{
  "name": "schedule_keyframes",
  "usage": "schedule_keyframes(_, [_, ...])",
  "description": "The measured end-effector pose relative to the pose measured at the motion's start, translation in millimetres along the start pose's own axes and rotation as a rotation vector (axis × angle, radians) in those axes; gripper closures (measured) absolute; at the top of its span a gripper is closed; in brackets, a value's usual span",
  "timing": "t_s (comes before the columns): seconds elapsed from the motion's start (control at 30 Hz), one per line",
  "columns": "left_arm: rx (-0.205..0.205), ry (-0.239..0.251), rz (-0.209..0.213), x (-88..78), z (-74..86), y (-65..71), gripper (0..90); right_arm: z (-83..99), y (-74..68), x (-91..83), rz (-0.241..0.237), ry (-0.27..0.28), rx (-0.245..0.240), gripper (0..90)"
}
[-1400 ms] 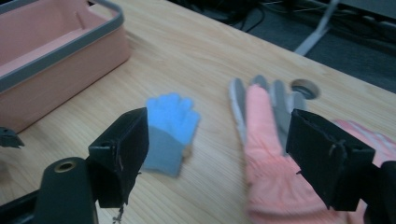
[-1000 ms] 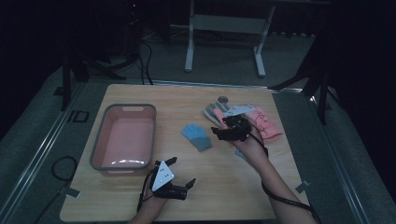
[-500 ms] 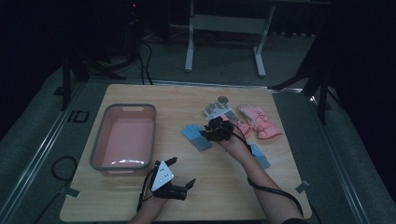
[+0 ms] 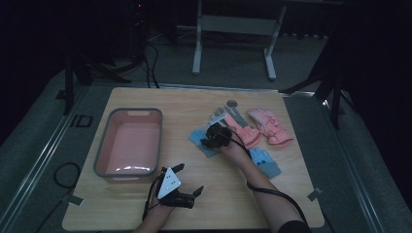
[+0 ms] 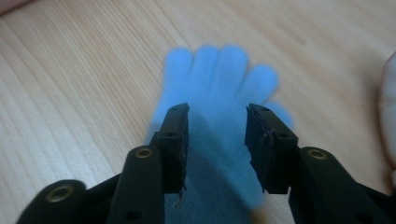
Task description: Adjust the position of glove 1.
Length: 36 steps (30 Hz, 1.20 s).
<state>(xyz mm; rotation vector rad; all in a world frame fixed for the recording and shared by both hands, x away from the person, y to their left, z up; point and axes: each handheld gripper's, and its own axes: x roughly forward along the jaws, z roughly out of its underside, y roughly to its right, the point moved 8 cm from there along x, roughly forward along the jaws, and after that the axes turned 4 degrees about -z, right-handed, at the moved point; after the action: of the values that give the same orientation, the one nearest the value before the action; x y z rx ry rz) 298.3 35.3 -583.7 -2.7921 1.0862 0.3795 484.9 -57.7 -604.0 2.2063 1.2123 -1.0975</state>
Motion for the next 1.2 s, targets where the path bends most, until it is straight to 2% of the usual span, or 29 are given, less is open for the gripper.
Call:
schedule_keyframes(0.13, [0.001, 0.001, 0.0, -0.1, 0.0, 0.6, 0.7, 2.2, -1.6, 1.3, -0.008, 0.028, 0.017, 71.8])
schedule_keyframes(0.23, [0.0, -0.001, -0.001, 0.0, 0.1, 0.4, 0.7, 2.4, -4.7, 2.1, 0.0, 0.039, 0.0, 79.1])
schedule_keyframes(0.33, [0.0, -0.002, -0.002, 0.0, 0.1, 0.2, 0.7, 1.7, -7.4, 3.1, 0.034, 0.043, -0.003, 82.4])
schedule_keyframes(0.53, [-0.001, -0.001, -0.002, -0.1, 0.1, 0.0, 0.7, -1.5, -8.6, -2.5, 0.081, 0.066, 0.126, 85.8])
schedule_keyframes(0.57, [-0.002, 0.0, -0.002, -0.2, 0.0, 0.0, 0.7, -2.4, -9.9, -5.9, 0.078, 0.073, 0.151, 86.1])
schedule_keyframes(0.7, [-0.002, 0.001, -0.004, -0.2, 0.0, -0.1, 0.7, -8.6, -15.4, -27.8, 0.078, 0.115, 0.202, 86.2])
schedule_keyframes(0.77, [-0.002, 0.001, -0.004, -0.2, 0.0, -0.2, 0.7, -10.8, -16.6, -34.5, 0.083, 0.131, 0.207, 86.3])
schedule_keyframes(0.83, [-0.001, 0.002, -0.005, -0.2, -0.1, -0.1, 0.7, -17.1, -20.2, -54.2, 0.104, 0.174, 0.225, 86.2])
schedule_keyframes(0.97, [-0.003, 0.002, -0.006, -0.3, -0.1, -0.3, 0.7, -22.3, -28.1, -80.9, 0.125, 0.222, 0.24, 86.2])
schedule_keyframes(1.2, [-0.005, -0.001, -0.004, -0.2, 0.1, -0.6, 0.7, -14.6, -41.2, -117.8, 0.178, 0.264, 0.29, 86.2])
